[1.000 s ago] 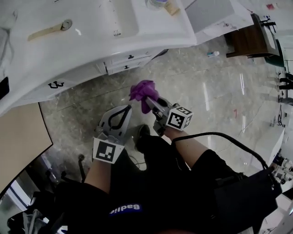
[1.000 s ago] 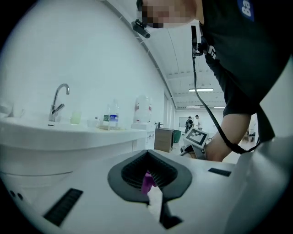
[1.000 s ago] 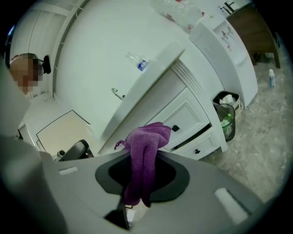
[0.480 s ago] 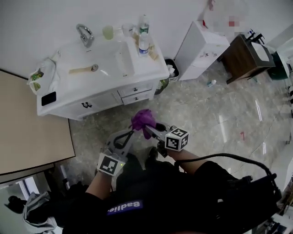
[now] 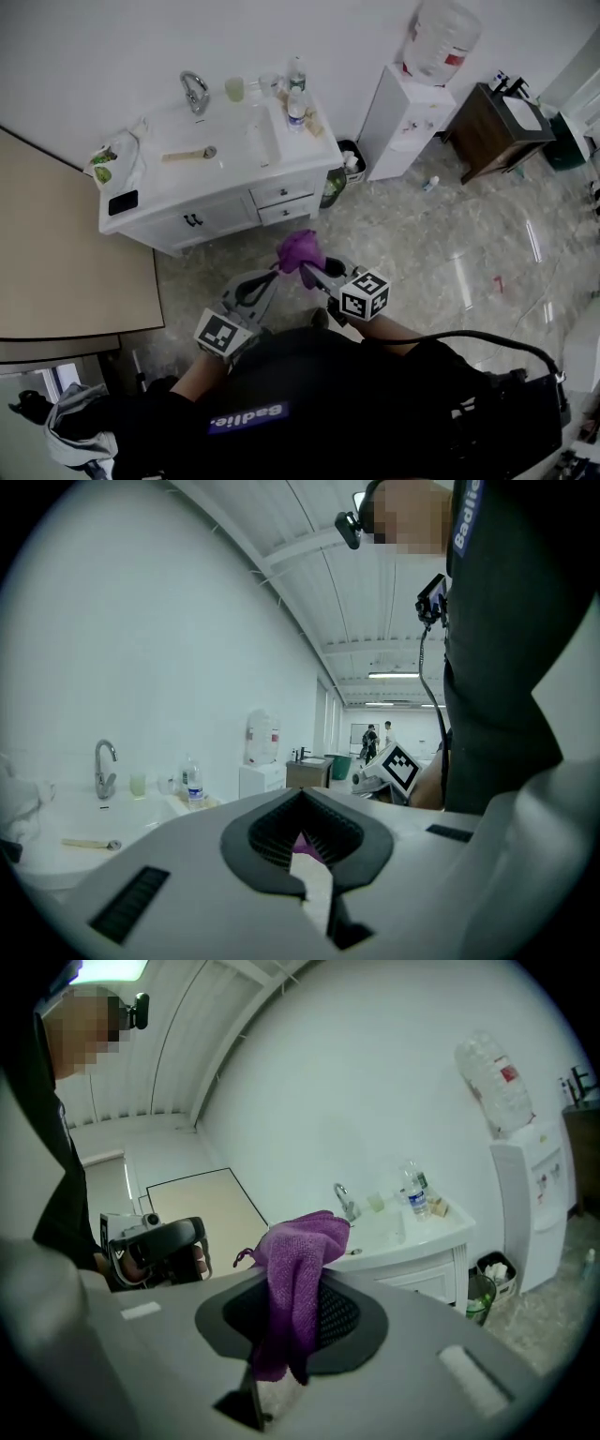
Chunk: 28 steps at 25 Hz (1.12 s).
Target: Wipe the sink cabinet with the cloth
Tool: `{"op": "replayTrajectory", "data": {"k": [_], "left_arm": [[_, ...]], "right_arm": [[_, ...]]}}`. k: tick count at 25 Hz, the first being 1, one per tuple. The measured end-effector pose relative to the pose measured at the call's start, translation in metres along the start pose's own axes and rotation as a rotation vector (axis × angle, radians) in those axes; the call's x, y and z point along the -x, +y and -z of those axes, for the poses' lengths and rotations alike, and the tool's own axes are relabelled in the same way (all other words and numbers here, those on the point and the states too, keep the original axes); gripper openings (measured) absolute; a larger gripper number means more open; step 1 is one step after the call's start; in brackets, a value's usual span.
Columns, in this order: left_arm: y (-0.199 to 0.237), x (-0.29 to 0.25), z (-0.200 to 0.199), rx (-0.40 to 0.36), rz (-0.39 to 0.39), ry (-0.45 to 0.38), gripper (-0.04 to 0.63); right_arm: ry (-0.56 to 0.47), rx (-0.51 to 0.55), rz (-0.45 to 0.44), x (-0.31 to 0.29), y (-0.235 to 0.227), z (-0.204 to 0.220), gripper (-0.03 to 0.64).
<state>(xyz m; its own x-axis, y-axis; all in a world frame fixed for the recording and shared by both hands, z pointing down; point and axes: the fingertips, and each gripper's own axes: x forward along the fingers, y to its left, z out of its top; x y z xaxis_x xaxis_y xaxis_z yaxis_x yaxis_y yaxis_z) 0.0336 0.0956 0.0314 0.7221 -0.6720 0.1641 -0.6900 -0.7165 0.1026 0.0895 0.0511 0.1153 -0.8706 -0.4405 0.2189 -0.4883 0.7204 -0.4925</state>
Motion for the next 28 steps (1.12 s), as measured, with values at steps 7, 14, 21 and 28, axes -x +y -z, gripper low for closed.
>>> {"op": "replayTrajectory", "data": {"k": [7,14,21,28], "left_arm": [[-0.003,0.051,-0.008,-0.018,0.039,-0.053,0.005],[-0.029,0.07,-0.014,0.001,0.089,-0.066,0.005],[-0.049,0.056,-0.023,-0.051,0.075,-0.067,0.005],[-0.065,0.04,-0.018,-0.007,0.091,-0.05,0.005]], "right_arm": [[-0.039,0.082,0.072,0.0,0.065,0.003,0.077],[-0.066,0.157,0.058,0.007,0.099,-0.001,0.077],[-0.061,0.231,0.001,0.029,0.097,-0.019,0.077],[-0.045,0.176,-0.013,0.039,0.084,-0.012,0.075]]}}
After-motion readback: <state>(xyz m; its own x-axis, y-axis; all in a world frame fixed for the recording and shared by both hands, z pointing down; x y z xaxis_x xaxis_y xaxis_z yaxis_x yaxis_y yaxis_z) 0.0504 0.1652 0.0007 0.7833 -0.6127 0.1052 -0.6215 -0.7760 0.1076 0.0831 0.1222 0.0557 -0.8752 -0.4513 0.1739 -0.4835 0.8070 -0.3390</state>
